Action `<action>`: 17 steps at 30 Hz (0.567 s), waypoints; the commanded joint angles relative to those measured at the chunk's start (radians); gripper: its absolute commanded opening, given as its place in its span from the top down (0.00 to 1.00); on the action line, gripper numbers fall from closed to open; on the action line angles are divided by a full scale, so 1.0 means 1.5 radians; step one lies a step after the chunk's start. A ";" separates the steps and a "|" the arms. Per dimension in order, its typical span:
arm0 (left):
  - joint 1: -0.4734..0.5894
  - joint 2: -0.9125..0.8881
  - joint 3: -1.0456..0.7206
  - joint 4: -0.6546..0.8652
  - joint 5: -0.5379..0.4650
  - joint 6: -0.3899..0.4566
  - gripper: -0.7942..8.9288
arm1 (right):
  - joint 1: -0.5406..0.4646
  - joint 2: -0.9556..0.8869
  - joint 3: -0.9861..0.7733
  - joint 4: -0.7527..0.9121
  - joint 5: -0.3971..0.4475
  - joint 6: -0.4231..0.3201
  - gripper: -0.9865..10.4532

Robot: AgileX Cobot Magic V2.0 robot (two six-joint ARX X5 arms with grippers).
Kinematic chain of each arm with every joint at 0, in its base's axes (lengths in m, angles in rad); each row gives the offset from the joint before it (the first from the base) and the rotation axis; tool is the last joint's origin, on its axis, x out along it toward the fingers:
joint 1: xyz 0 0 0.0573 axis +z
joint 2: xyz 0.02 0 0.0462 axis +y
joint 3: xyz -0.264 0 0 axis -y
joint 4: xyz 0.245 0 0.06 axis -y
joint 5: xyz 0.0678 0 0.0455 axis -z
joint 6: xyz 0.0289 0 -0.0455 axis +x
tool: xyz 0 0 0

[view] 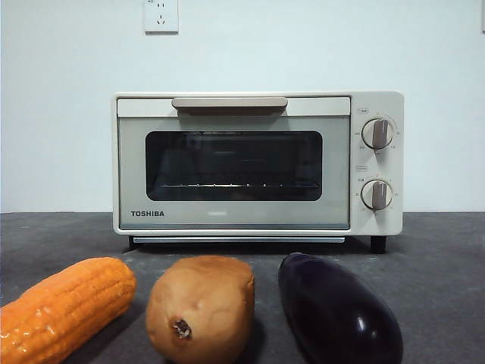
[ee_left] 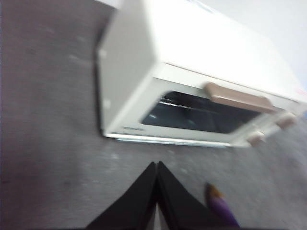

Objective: Take the eggplant from the table,put the eggplant in the oven

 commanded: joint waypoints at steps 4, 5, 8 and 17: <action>-0.027 0.039 0.037 0.001 0.019 0.020 0.91 | 0.041 0.056 0.023 -0.002 -0.125 0.014 0.74; -0.033 0.042 0.039 0.002 0.020 0.020 0.91 | 0.053 0.064 0.023 -0.002 -0.123 0.016 0.70; -0.045 0.048 0.039 0.002 0.020 0.020 0.91 | 0.095 0.089 0.023 0.000 -0.122 0.016 0.60; -0.063 0.056 0.039 0.004 0.020 0.021 0.91 | 0.299 0.203 0.024 0.005 0.083 0.045 0.57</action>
